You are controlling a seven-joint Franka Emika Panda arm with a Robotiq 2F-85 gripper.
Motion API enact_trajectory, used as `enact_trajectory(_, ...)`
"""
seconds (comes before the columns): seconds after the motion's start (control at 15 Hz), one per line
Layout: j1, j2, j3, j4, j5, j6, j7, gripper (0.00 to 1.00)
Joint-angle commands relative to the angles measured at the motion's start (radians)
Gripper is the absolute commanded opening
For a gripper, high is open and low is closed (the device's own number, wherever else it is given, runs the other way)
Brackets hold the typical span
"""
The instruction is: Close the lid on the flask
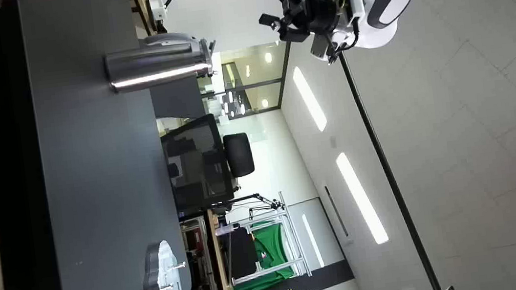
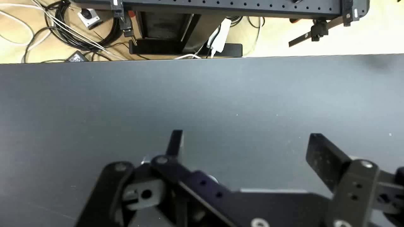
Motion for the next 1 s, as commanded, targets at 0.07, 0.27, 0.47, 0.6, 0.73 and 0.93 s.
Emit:
enact_trajectory(0.07,-0.027,0.002,0.026,0.001,0.003,0.000,-0.003,1.00)
enact_trajectory(0.27,-0.027,0.002,0.026,0.001,0.003,0.000,-0.003,1.00)
enact_trajectory(0.47,-0.027,0.002,0.026,0.001,0.003,0.000,-0.004,1.00)
enact_trajectory(0.6,-0.029,0.025,0.022,0.023,0.017,-0.002,-0.017,1.00)
enact_trajectory(0.73,-0.036,0.066,0.021,0.058,0.035,0.018,-0.034,1.00)
enact_trajectory(0.93,-0.048,0.133,0.024,0.109,0.079,0.091,-0.049,1.00)
